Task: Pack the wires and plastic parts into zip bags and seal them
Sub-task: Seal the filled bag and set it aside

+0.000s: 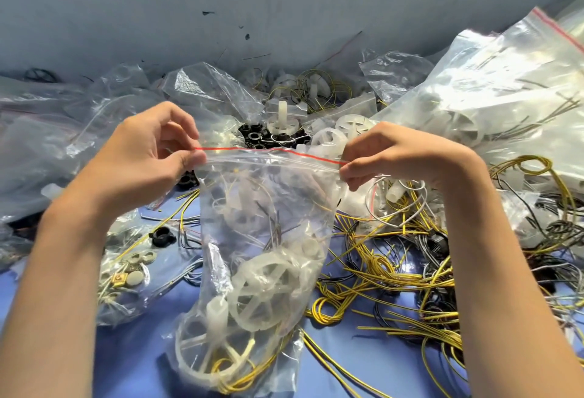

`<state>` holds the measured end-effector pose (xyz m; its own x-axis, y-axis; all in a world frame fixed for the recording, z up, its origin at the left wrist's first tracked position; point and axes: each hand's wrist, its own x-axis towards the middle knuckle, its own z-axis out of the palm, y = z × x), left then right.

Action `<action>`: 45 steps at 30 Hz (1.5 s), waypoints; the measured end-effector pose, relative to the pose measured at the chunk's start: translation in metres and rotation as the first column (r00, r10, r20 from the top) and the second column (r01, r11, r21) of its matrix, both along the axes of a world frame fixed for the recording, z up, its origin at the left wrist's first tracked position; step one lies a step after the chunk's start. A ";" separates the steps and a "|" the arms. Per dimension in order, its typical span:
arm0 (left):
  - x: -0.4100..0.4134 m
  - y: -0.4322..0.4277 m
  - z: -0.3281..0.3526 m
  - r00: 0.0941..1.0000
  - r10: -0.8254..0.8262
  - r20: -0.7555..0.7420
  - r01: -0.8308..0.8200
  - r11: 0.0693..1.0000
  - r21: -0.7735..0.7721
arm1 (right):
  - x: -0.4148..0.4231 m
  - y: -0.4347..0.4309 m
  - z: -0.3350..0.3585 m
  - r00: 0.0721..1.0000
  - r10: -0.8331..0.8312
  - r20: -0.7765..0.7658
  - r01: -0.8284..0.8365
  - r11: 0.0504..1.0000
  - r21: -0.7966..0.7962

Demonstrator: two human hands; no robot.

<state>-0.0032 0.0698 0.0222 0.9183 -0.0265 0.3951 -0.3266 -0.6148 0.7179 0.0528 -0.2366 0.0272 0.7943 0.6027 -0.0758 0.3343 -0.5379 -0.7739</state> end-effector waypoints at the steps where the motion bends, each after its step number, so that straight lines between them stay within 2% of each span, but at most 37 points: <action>1: 0.000 0.000 0.000 1.000 0.018 0.010 -0.018 1.000 0.004 | 0.000 0.000 0.000 1.000 0.007 0.003 -0.007 1.000 0.013; 6: 0.002 -0.003 -0.002 0.997 0.052 0.055 -0.052 0.999 0.000 | 0.002 0.002 -0.001 1.000 0.013 0.006 -0.013 1.000 -0.005; 12: 0.004 -0.008 -0.008 0.997 -0.017 -0.073 0.011 0.996 -0.087 | 0.001 0.007 -0.004 1.000 0.004 0.026 -0.002 0.997 -0.075; 21: 0.006 -0.012 -0.011 0.998 -0.050 -0.037 0.045 0.993 -0.112 | 0.002 0.008 -0.002 0.994 0.052 0.097 -0.046 0.997 -0.065; 26: 0.002 -0.013 -0.006 0.999 -0.054 0.008 0.055 0.991 -0.121 | 0.000 0.010 0.001 0.991 0.082 0.101 -0.083 0.997 -0.001; 32: 0.004 -0.016 -0.010 0.987 -0.096 -0.127 0.081 0.989 -0.125 | 0.001 0.013 -0.004 0.992 0.100 0.078 -0.095 0.993 -0.066; 36: 0.004 -0.019 -0.011 0.993 -0.083 -0.084 0.069 0.984 -0.162 | 0.001 0.015 -0.004 0.993 0.072 0.093 -0.065 0.995 -0.069; 45: -0.001 -0.021 -0.006 0.994 -0.108 0.005 0.108 0.989 -0.101 | -0.002 0.018 -0.001 0.987 0.090 0.136 -0.089 0.996 -0.012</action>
<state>-0.0039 0.0487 0.0164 0.9124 -0.0851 0.4002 -0.3865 -0.5001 0.7749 0.0504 -0.2183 0.0260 0.7405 0.6716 0.0262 0.4837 -0.5054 -0.7146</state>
